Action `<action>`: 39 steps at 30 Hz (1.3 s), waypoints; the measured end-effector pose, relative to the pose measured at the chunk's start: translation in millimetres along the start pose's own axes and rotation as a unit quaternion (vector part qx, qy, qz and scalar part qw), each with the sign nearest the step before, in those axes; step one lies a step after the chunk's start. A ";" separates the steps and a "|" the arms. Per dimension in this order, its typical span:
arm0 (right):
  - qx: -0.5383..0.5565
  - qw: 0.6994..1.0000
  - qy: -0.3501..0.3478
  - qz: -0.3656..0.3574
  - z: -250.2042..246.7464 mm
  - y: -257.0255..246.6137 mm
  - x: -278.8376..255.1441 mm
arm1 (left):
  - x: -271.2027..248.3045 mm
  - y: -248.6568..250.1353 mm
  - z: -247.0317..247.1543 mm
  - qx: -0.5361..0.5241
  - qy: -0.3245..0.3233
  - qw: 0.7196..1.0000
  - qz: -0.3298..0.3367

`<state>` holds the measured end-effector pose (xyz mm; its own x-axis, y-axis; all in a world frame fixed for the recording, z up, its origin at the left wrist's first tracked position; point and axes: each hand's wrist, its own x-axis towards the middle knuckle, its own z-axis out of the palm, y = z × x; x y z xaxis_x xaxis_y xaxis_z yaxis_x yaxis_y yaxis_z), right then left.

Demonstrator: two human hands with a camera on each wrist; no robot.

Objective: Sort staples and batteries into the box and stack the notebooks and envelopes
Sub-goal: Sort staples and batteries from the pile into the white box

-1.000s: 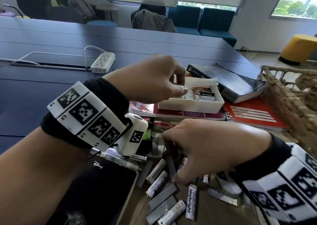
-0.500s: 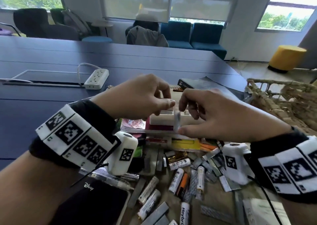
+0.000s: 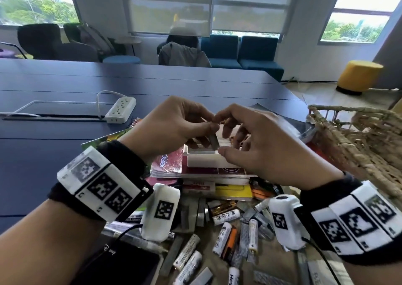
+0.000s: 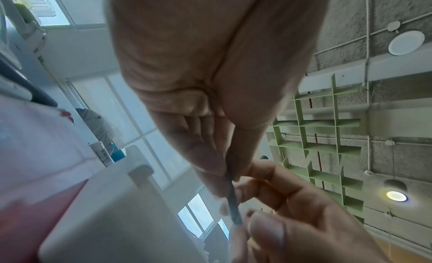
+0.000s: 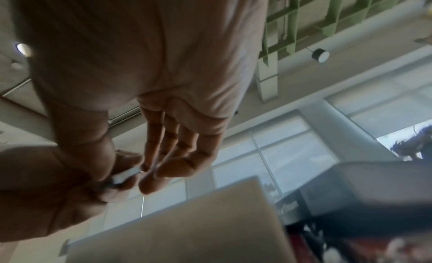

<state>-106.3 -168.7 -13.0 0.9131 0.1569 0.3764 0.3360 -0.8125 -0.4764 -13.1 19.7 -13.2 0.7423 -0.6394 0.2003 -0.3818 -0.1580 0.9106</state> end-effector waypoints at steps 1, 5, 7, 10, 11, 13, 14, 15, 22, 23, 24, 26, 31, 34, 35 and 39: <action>0.011 1.000 0.013 0.007 2.5 1.5 0.6 | 0.4 -1.0 -0.1 -0.012 0.015 1.000 0.005; 0.035 0.996 0.064 0.043 11.2 6.5 3.1 | 1.8 -4.3 -2.8 -0.050 0.052 0.997 0.026; 0.026 0.995 0.082 0.048 13.9 6.4 4.3 | 2.9 -6.2 -4.0 -0.060 0.065 0.996 0.033; 0.010 0.993 0.105 0.049 15.0 5.1 5.2 | 3.3 -8.5 -1.1 -0.059 0.070 0.995 0.036; 0.000 0.993 0.109 0.048 14.9 5.1 5.2 | 3.5 -8.9 0.3 -0.061 0.069 0.995 0.035; -0.013 0.992 0.113 0.050 15.2 5.0 5.8 | 4.0 -8.7 0.6 -0.065 0.067 0.995 0.030; -0.016 0.992 0.113 0.053 15.4 5.2 6.3 | 4.8 -8.2 -0.1 -0.060 0.067 0.996 0.026; -0.021 0.992 0.114 0.056 15.7 5.7 7.1 | 6.1 -8.5 -1.9 -0.042 0.071 0.996 0.022; -0.067 0.989 0.092 0.098 18.7 17.4 17.6 | 7.2 -11.3 -21.8 0.262 0.017 0.965 -0.022; -0.078 0.988 0.087 0.102 19.4 19.2 20.4 | 5.5 -11.3 -23.2 0.285 -0.043 0.957 -0.042; -0.086 0.987 0.082 0.106 19.5 19.9 23.6 | 4.2 -11.0 -23.3 0.305 -0.089 0.946 -0.056; -0.099 0.986 0.075 0.114 19.5 21.1 30.0 | 3.4 -12.1 -20.7 0.346 -0.114 0.930 -0.058; -0.128 0.985 0.055 0.103 26.6 21.9 49.8 | 4.1 -13.8 -17.9 0.337 -0.086 0.936 -0.047; -0.148 0.984 0.037 0.097 35.1 23.6 59.1 | 4.0 -14.0 -17.9 0.333 -0.084 0.938 -0.047; -0.151 0.983 0.034 0.097 37.4 23.9 60.8 | 3.9 -14.4 -18.0 0.336 -0.083 0.937 -0.047; -0.129 0.986 0.044 0.093 39.9 27.3 62.9 | 5.2 -16.6 -19.0 0.339 -0.084 0.935 -0.053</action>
<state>-30.5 -158.7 -34.1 0.9258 -0.0480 0.3749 0.0848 -0.9403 -0.3297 7.6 33.3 -20.4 0.7207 -0.6932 0.0103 -0.6146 -0.6321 0.4719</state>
